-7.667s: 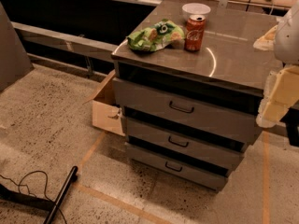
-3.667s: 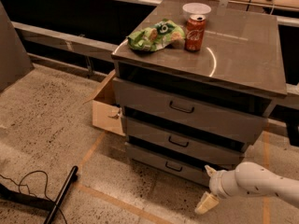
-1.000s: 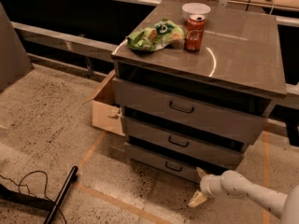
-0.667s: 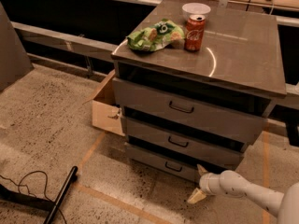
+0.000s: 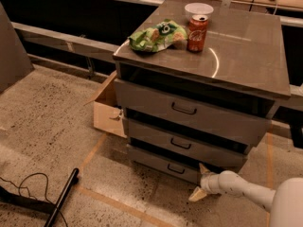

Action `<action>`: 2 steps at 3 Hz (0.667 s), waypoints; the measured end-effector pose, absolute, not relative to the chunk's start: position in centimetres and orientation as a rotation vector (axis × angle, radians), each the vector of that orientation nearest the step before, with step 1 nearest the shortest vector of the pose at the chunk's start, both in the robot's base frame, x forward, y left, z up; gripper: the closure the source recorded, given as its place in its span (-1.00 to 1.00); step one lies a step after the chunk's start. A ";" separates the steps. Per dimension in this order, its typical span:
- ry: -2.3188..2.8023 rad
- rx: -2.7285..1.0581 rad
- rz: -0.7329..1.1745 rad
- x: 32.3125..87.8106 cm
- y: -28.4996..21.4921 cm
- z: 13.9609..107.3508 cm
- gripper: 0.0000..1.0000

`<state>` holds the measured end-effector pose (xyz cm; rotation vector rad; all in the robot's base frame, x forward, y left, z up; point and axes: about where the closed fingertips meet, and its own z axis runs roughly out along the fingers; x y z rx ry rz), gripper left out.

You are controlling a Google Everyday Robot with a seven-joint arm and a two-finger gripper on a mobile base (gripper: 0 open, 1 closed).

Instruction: Open bottom drawer

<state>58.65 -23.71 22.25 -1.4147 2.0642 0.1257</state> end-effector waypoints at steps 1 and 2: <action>2.064 -1.445 0.074 59.5 -23.6 21.5 -1.00; 2.073 -1.461 0.036 60.3 -23.9 20.7 -1.00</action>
Offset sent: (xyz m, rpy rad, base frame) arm 0.0279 -0.0098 -0.0231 -0.1219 -0.0245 -0.0042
